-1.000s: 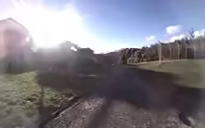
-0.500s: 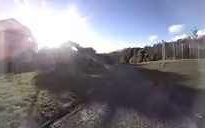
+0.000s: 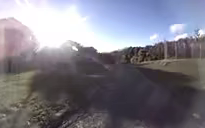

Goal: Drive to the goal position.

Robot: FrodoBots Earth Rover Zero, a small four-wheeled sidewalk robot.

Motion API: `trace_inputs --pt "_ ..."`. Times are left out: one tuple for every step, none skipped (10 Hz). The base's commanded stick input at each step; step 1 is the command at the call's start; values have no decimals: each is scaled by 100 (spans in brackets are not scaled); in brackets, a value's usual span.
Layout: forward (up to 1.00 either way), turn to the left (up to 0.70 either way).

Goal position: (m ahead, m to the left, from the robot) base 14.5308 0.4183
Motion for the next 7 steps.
trace_inputs --pt "50 0" --pt "50 0" --pt "50 0" --pt "50 0" --pt "50 0" --pt "50 0" --pt "50 0"
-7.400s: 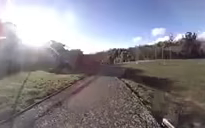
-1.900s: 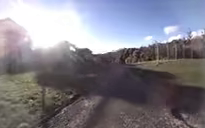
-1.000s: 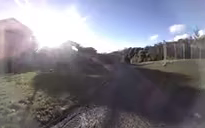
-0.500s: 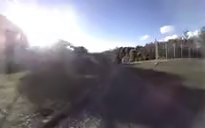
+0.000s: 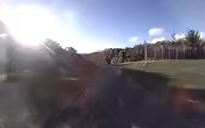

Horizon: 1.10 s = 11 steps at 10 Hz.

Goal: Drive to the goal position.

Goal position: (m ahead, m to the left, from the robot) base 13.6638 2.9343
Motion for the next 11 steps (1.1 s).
trace_inputs --pt "50 0" --pt "50 0" --pt "50 0" --pt "50 0" --pt "50 0" --pt "50 0" --pt "50 0" --pt "50 0" --pt "50 0" --pt "50 0" --pt "50 0"
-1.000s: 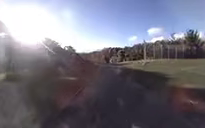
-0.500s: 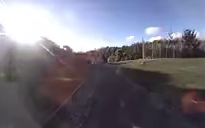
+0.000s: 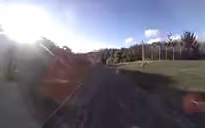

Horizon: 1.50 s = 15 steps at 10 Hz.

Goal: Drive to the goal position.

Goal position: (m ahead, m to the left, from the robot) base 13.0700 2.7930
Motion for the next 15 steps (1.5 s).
trace_inputs --pt "50 0" --pt "50 0" --pt "50 0" --pt "50 0" --pt "50 0" --pt "50 5" --pt "50 7" --pt "50 9" --pt "50 27" --pt "50 45" --pt "50 48" --pt "50 29" --pt "50 0" --pt "50 0" --pt "50 0"
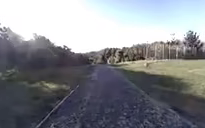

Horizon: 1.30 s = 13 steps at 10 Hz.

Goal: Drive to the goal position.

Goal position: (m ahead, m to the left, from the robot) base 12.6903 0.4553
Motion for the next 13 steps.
trace_inputs --pt "50 0" --pt "50 0" --pt "50 0" --pt "50 0" --pt "50 0" --pt "50 0" --pt "50 0" --pt "50 0" --pt "50 0" --pt "50 0" --pt "50 0" --pt "50 -4" --pt "50 -24"
